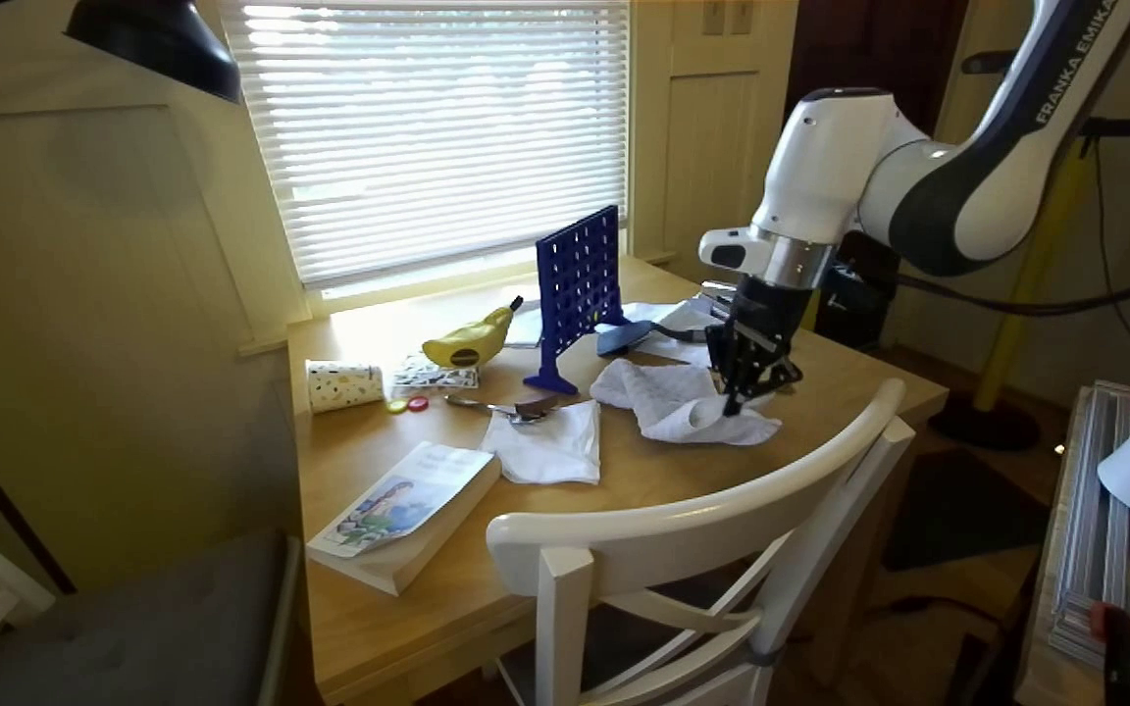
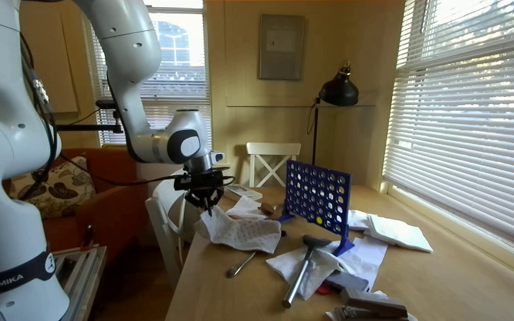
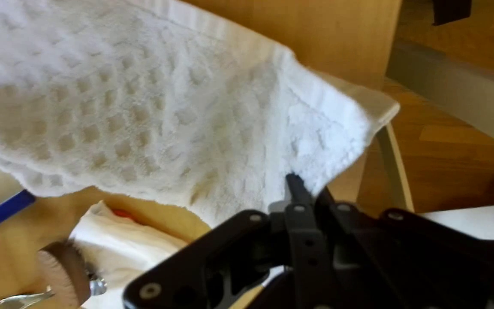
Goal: Remove the white cloth from the blue object, put it on the table and fold it
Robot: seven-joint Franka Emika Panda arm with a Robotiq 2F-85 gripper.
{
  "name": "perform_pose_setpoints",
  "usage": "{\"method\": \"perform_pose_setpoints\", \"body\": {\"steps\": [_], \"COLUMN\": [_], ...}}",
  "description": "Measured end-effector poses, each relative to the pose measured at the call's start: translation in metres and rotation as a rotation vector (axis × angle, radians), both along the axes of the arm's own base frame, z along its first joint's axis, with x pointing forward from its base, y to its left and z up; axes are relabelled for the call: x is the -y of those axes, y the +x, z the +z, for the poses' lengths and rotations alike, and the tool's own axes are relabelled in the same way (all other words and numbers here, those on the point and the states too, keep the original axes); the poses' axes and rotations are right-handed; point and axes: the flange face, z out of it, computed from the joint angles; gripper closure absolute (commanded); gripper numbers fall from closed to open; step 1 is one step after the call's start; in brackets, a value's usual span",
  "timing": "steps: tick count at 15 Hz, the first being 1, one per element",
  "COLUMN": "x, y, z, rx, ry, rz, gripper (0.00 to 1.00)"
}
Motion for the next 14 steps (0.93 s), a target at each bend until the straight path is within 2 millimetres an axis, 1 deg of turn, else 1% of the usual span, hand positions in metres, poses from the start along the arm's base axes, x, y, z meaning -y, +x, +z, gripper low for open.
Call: {"method": "perform_pose_setpoints", "body": {"steps": [4,8,10,13,14], "x": [0.009,0.023,0.035,0.057,0.066], "y": [0.046,0.085,0.098,0.110,0.112], "z": [0.032,0.061,0.072,0.084,0.085], "rx": [0.077,0.090,0.086,0.086,0.083], "ry": [0.032,0.017,-0.003,-0.030,-0.040], "rz": [-0.036,-0.123,-0.194,-0.344,-0.396], "gripper": [0.99,0.99,0.99,0.99,0.94]}}
